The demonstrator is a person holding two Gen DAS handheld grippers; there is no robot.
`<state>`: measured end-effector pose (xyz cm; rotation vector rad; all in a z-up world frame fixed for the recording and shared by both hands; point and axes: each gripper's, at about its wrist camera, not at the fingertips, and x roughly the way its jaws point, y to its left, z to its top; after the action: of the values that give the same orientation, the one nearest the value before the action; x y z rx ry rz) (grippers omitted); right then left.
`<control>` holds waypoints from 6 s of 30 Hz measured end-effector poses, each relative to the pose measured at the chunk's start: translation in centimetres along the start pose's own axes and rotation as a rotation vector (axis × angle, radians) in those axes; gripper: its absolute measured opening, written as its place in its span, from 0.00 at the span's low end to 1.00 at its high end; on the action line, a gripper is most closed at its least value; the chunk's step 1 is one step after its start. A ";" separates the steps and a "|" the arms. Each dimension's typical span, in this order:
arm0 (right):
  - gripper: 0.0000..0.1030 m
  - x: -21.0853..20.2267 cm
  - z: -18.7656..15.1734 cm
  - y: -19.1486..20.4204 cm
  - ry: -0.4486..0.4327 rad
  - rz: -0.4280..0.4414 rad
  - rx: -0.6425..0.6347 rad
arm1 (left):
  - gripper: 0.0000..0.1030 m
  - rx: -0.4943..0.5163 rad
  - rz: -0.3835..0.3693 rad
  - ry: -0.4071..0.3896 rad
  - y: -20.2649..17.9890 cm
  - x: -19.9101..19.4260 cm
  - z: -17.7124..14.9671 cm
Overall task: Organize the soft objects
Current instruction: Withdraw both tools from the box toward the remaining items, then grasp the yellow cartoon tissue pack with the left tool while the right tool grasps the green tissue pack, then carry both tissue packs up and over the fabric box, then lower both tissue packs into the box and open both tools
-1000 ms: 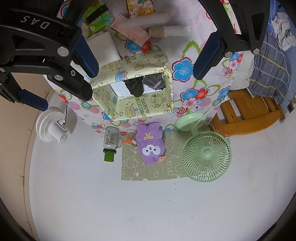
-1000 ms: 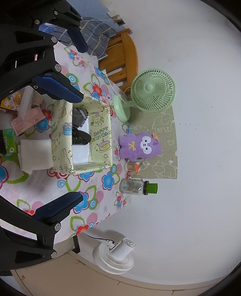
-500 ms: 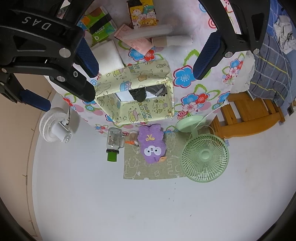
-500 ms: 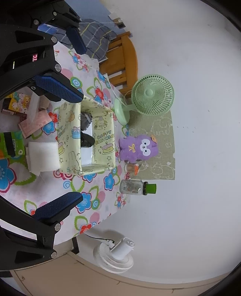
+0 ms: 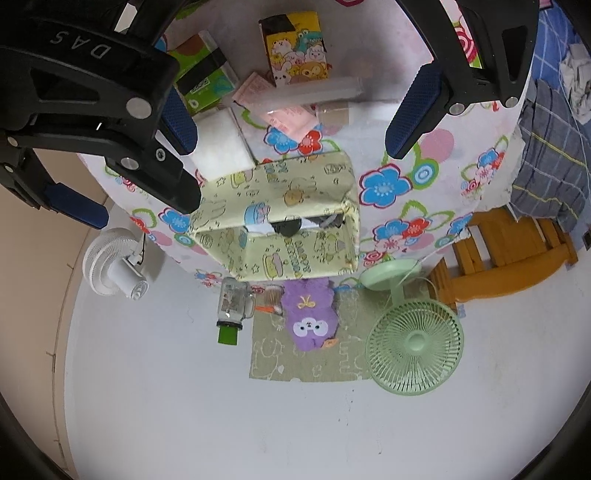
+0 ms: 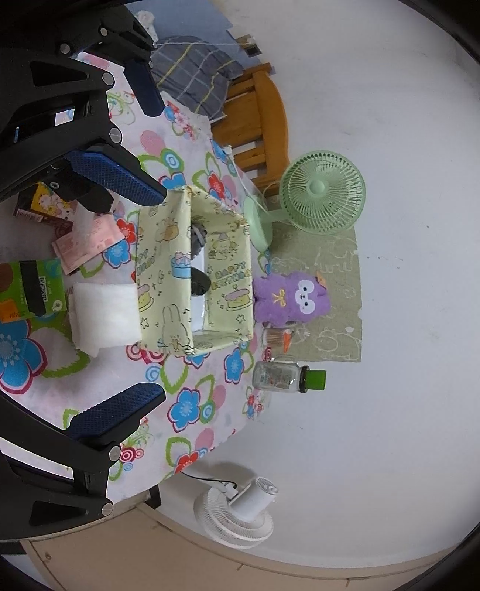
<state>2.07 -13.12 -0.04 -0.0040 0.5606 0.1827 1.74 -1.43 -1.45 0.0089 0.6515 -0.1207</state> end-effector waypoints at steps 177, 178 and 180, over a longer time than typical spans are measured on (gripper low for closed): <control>0.52 11.6 9.6 -1.7 0.063 0.063 0.046 | 0.49 -0.019 0.029 -0.039 2.2 9.3 9.7; 0.52 11.8 9.6 -1.8 0.065 0.063 0.047 | 0.49 -0.018 0.030 -0.037 2.2 9.5 9.8; 0.52 12.4 9.6 -2.0 0.072 0.065 0.050 | 0.49 -0.017 0.030 -0.029 2.2 10.1 9.9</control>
<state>17.74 -12.42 1.43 0.0568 0.6378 0.2322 15.90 -0.83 0.26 0.0006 0.6233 -0.0857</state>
